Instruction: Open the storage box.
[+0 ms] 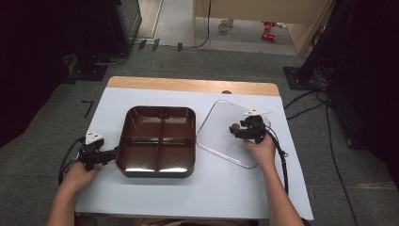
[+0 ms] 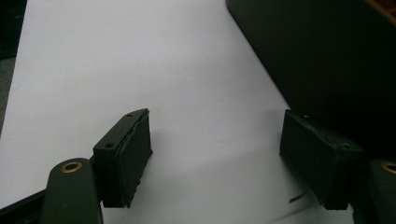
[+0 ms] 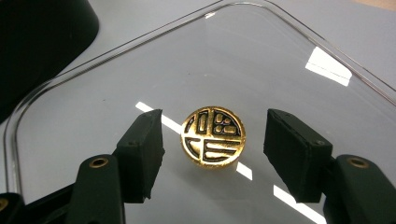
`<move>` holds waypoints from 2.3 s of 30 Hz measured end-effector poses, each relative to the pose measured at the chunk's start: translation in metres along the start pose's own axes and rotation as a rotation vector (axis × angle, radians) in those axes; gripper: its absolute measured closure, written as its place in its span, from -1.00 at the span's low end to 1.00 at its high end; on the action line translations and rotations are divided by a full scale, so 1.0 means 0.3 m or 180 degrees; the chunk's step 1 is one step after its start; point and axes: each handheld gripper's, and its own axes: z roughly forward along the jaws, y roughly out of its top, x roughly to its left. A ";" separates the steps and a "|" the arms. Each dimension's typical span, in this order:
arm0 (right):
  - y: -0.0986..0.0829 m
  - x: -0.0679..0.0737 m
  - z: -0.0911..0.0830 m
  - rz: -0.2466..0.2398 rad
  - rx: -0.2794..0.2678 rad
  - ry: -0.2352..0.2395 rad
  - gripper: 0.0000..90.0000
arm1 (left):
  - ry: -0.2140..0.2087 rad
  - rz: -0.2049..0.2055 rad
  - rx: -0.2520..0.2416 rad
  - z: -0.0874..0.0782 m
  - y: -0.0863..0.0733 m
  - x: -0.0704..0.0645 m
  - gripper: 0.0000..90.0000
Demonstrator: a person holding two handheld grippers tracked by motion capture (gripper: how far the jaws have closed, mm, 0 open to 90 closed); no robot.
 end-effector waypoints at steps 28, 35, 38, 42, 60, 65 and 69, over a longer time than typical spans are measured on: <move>-0.153 0.019 -0.248 -0.0034 -0.0367 0.0042 -0.12 | 0.0010 -0.0002 -0.0001 0.000 0.000 -0.001 -0.44; -0.223 -0.006 -0.295 -0.0009 -0.0394 -0.0035 -0.11 | 0.0010 -0.0002 0.0000 -0.001 0.000 -0.001 -0.44; -0.255 -0.020 -0.311 0.0028 -0.0414 -0.0050 -0.10 | 0.0010 -0.0002 -0.0001 -0.001 0.000 -0.001 -0.44; -0.293 -0.038 -0.328 0.0034 -0.0395 -0.0126 -0.10 | 0.0010 -0.0002 0.0000 -0.001 0.000 -0.001 -0.44; -0.414 -0.092 -0.331 0.0310 -0.0213 -0.0469 -0.18 | 0.0010 -0.0002 0.0000 -0.001 0.000 -0.001 -0.44; -0.410 -0.074 -0.318 0.0167 -0.0104 -0.0586 -0.22 | 0.0010 -0.0002 0.0000 -0.001 0.000 -0.001 -0.44; -0.410 -0.075 -0.317 0.0176 -0.0104 -0.0574 -0.23 | 0.0010 0.0000 0.0000 -0.001 0.000 -0.001 -0.44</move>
